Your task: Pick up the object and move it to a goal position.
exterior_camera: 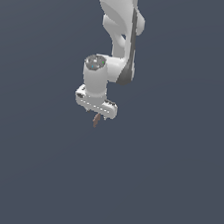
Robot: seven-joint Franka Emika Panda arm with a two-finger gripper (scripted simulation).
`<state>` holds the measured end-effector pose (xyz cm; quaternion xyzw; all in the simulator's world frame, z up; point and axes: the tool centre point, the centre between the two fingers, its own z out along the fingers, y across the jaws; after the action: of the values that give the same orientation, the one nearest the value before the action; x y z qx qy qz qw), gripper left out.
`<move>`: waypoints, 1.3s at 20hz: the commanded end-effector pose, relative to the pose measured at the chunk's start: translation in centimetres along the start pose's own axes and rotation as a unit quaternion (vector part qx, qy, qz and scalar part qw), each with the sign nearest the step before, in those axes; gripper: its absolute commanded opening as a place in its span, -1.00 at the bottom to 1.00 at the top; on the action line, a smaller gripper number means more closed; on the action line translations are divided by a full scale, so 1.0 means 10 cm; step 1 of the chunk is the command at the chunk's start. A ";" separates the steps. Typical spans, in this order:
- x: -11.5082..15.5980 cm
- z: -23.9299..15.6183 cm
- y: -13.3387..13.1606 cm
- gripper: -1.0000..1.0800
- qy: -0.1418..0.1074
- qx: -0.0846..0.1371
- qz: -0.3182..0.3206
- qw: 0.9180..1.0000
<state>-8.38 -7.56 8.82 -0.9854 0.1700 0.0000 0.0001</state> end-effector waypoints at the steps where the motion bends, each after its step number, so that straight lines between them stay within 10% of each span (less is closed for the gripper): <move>1: -0.01 0.09 0.00 0.92 0.000 0.000 0.001 1.000; 12: -0.01 0.43 0.01 0.92 0.000 0.000 0.002 1.000; 13: -0.01 0.43 0.01 -1.00 0.000 0.000 0.002 1.000; 26: -0.01 0.41 -0.01 -1.00 0.000 0.000 0.002 1.000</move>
<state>-8.51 -7.55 4.60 -0.9850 0.1724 0.0003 -0.0001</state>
